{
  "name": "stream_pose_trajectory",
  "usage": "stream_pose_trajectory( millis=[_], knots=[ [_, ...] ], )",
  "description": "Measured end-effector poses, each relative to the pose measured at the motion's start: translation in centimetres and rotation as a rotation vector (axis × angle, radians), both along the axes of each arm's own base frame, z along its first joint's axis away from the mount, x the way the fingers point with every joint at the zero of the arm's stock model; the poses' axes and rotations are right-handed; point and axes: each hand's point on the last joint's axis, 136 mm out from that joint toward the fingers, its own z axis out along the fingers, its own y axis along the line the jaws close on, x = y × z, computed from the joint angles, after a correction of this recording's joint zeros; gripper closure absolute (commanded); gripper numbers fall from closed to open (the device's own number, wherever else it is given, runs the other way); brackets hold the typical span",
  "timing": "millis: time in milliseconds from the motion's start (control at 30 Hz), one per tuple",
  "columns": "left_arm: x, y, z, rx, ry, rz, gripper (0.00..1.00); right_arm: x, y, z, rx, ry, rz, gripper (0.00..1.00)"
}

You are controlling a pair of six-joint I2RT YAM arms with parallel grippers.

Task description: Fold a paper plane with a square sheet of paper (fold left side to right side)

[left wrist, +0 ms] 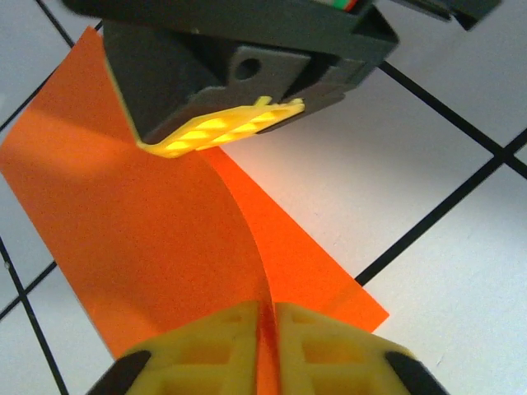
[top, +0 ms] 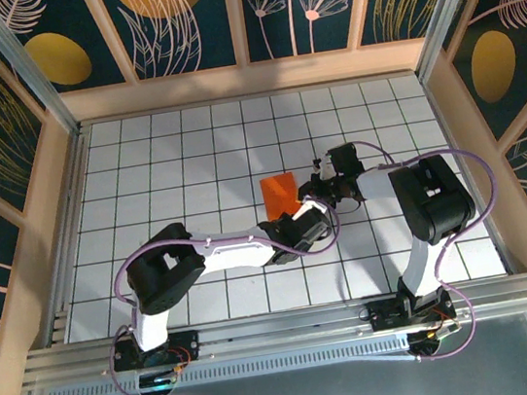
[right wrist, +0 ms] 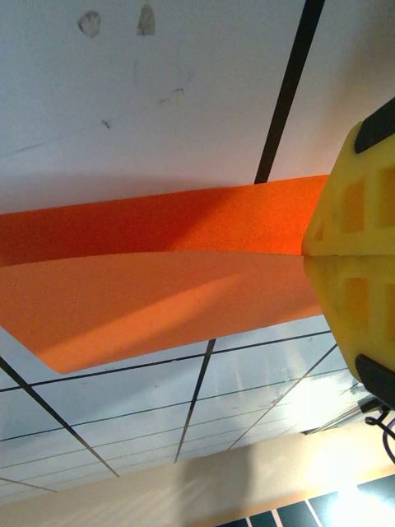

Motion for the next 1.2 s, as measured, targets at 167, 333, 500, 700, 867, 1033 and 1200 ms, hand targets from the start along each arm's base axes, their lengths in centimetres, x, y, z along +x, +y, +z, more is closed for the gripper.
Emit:
stream_pose_trajectory(
  millis=[167, 333, 500, 700, 867, 1033, 1200],
  knots=[
    [0.0, 0.0, 0.4, -0.009, -0.003, 0.000, 1.00, 0.2, 0.0, 0.4, -0.006, -0.003, 0.004, 0.94],
    [0.6, -0.1, 1.5, -0.088, 0.049, 0.006, 1.00, 0.7, -0.1, 2.7, -0.006, -0.068, 0.010, 0.75],
    [1.9, 0.7, 3.1, -0.264, 0.174, 0.031, 1.00, 2.4, -2.3, 6.6, -0.018, -0.206, -0.042, 0.60],
    [3.2, 1.7, 2.8, -0.482, 0.391, 0.054, 1.00, 2.2, -5.9, 9.3, -0.048, -0.318, -0.107, 0.65],
    [2.8, 2.0, 1.9, -0.613, 0.549, 0.068, 1.00, -0.7, -6.1, 8.0, -0.065, -0.304, -0.056, 0.94],
    [2.3, 1.5, 1.2, -0.687, 0.649, 0.074, 1.00, -4.8, -4.1, 4.9, -0.057, -0.214, 0.037, 1.00],
    [2.0, 1.1, 1.3, -0.737, 0.688, 0.080, 1.00, -8.0, -1.5, 2.8, -0.049, -0.153, 0.127, 1.00]
  ],
)
